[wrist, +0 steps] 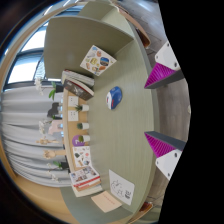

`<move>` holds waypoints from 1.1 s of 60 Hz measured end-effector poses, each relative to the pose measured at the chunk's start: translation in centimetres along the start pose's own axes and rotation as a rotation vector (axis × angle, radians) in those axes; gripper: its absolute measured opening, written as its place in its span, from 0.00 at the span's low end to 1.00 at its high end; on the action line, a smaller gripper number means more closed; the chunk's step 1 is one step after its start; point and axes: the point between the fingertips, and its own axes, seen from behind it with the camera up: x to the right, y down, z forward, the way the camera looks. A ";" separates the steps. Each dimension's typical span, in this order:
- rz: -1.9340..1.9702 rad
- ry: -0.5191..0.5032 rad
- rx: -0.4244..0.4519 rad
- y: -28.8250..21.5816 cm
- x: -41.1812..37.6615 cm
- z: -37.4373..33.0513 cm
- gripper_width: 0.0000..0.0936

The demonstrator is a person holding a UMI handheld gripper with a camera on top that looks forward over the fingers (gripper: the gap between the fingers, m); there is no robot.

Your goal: Arrange mouse

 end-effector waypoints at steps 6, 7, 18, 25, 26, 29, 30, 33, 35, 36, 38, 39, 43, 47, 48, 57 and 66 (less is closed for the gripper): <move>-0.027 0.020 -0.006 -1.3 4.5 5.5 0.92; -0.032 0.022 -0.008 -1.5 5.0 6.3 0.92; -0.058 0.028 -0.046 -4.7 8.0 14.1 0.91; -0.085 0.014 -0.061 -6.5 8.6 18.0 0.91; -0.086 0.011 -0.062 -6.8 8.6 18.5 0.92; -0.087 -0.010 -0.076 -7.3 8.5 19.8 0.91; -0.086 -0.026 -0.077 -7.4 8.7 20.4 0.91; -0.077 -0.029 -0.086 -8.2 8.3 21.3 0.90; -0.077 -0.028 -0.088 -8.7 8.5 22.0 0.90; -0.077 -0.027 -0.088 -8.9 8.6 22.3 0.90; -0.078 -0.028 -0.090 -9.3 8.6 22.9 0.89; -0.077 -0.029 -0.092 -9.5 8.6 23.3 0.89; -0.057 -0.035 -0.101 -10.1 8.7 24.5 0.89; -0.038 -0.037 -0.115 -10.5 8.8 25.5 0.85; -0.033 -0.039 -0.119 -10.5 8.8 25.7 0.83; 0.016 -0.047 -0.146 -10.7 8.2 26.7 0.59; 0.027 -0.029 -0.144 -10.7 8.3 26.9 0.52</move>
